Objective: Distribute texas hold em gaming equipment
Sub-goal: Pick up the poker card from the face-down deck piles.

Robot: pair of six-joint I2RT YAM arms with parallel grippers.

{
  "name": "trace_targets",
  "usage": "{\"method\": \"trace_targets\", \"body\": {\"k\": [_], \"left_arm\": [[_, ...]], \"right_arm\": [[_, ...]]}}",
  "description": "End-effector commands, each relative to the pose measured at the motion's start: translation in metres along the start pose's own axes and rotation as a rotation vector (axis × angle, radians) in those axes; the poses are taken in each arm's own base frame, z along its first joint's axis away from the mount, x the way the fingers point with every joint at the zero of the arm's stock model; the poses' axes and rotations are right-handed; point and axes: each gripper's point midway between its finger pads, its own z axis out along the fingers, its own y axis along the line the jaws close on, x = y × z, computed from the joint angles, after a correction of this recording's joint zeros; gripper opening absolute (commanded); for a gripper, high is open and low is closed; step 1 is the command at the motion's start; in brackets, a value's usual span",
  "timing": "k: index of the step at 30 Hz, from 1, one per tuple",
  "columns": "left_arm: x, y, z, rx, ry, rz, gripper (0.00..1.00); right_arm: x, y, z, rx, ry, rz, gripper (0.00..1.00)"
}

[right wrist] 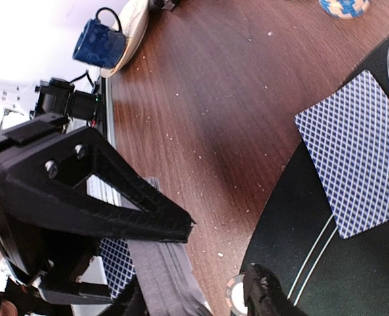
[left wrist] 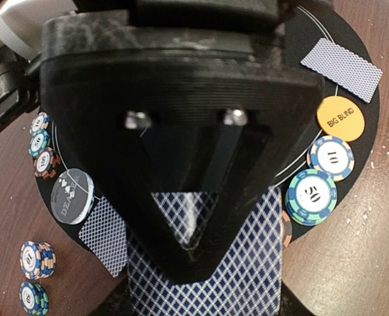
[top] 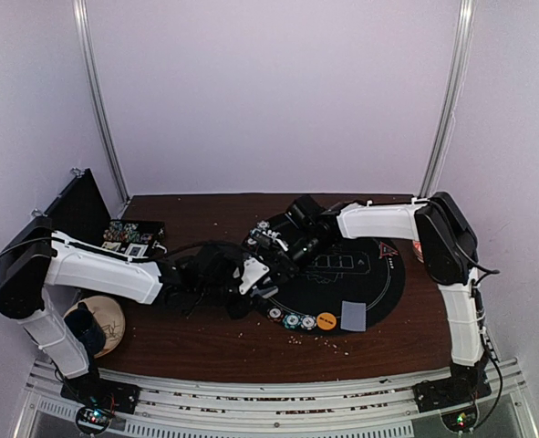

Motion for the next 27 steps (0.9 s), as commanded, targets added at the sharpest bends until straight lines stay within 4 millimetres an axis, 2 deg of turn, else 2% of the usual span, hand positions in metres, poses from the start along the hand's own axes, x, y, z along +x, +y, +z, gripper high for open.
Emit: {"method": "trace_targets", "body": {"k": [1,7,12,16,19,23,27], "left_arm": [[-0.027,0.001,-0.009,-0.003,-0.096,0.002,0.14],[-0.026,0.0,-0.009,-0.001,-0.096,0.003,0.14],[-0.026,0.001,-0.009,-0.003,-0.093,0.003,0.14],[-0.024,0.001,-0.007,-0.007,-0.086,0.006,0.14],[-0.023,0.001,-0.007,-0.009,-0.083,0.006,0.14],[-0.022,0.001,-0.005,-0.009,-0.077,0.008,0.14],[-0.022,0.001,-0.004,-0.01,-0.073,0.008,0.14]], "right_arm": [[0.006,-0.021,-0.003,0.075,0.012,0.02,0.39],[0.011,-0.028,-0.014,0.094,0.03,0.027,0.33],[0.011,-0.022,-0.02,0.086,0.038,0.013,0.27],[0.011,-0.014,-0.025,0.073,0.044,0.001,0.15],[0.012,-0.004,-0.027,0.038,0.05,-0.011,0.0],[0.013,0.006,-0.033,0.01,0.072,-0.024,0.0],[0.011,0.006,-0.043,0.012,0.067,-0.024,0.0]]}}
